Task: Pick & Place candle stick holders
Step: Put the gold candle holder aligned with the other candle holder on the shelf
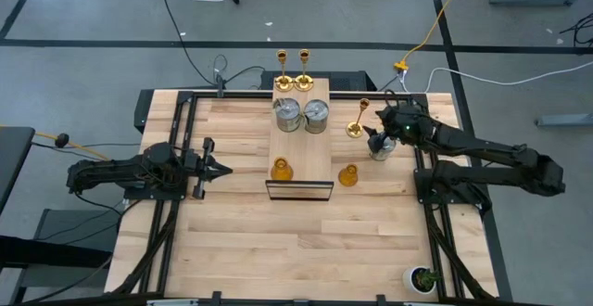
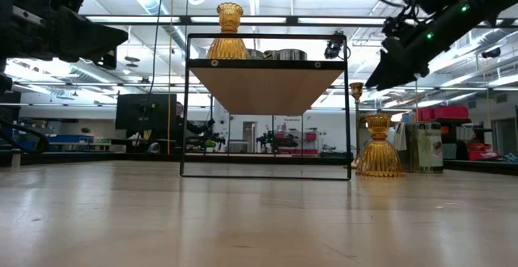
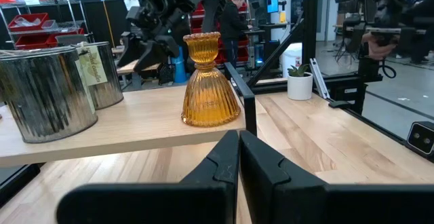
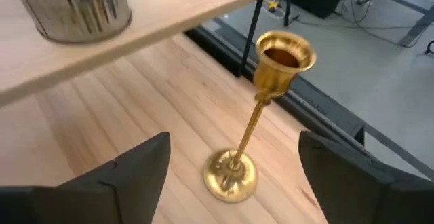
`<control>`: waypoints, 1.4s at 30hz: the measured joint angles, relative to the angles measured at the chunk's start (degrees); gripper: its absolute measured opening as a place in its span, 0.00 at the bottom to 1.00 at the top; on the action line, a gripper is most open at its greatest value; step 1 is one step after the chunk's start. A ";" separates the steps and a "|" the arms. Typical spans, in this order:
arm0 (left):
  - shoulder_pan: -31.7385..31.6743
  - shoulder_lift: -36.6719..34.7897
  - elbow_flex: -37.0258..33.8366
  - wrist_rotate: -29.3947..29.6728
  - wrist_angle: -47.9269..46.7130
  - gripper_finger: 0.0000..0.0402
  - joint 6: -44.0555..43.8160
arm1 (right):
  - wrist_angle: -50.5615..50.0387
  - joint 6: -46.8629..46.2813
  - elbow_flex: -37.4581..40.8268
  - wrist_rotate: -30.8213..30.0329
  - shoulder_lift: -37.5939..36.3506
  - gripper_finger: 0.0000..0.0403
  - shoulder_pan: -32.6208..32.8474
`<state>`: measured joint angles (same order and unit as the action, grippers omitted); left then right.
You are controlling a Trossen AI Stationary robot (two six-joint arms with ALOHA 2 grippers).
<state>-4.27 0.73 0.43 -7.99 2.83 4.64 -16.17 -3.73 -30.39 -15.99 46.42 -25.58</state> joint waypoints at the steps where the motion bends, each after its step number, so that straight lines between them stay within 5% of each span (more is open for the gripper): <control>1: 0.00 0.00 -0.01 0.00 0.00 0.05 -0.01 | -0.06 -0.07 0.00 0.02 0.63 0.82 0.00; 21: -0.01 0.00 -0.02 0.00 0.13 0.05 0.01 | 6.96 -4.44 0.00 2.38 10.78 0.81 -1.95; 31: -0.01 0.00 -0.02 0.00 0.24 0.05 0.00 | 11.02 -4.62 0.00 -7.16 14.14 0.81 -1.99; 42: 0.00 0.00 -0.02 0.00 0.26 0.05 -0.01 | 13.68 -5.78 0.02 -5.73 15.79 0.81 -3.22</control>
<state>-4.26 0.73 0.40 -7.99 3.09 4.63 -2.49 -9.51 -30.37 -21.72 62.22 -28.80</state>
